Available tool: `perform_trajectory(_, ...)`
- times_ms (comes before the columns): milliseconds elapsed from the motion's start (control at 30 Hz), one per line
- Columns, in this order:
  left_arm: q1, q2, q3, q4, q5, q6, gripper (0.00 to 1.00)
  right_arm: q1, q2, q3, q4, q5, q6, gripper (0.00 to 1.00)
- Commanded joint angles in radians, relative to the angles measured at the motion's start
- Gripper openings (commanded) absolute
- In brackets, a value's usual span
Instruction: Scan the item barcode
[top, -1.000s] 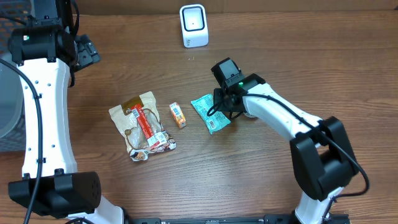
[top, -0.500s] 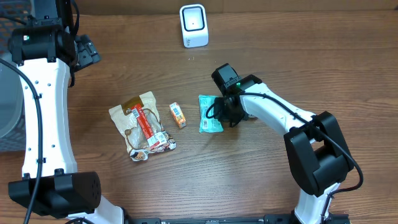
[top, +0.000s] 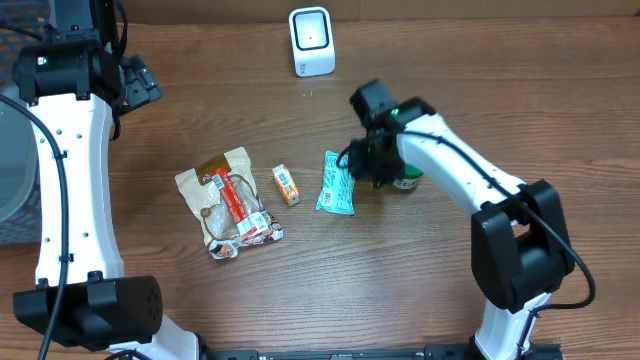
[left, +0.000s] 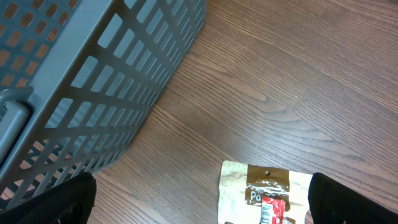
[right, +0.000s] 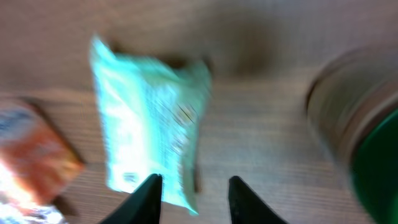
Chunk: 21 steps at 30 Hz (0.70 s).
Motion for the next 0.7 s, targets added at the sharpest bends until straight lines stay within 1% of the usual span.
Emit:
perform_trajectory(0,0.002,-0.026,0.02,-0.003,0.001,0.011,1.0,-0.003,-0.03,0.045,0.007,-0.019,-0.002,0.44)
perform_trajectory(200,0.002,-0.026,0.02,-0.003,0.001,0.011,1.0,0.002,-0.006,0.043,0.021,-0.018,-0.001,0.44)
perform_trajectory(667,0.002,-0.026,0.02,-0.003,0.001,0.011,1.0,0.015,0.109,0.043,0.021,-0.031,-0.002,0.44)
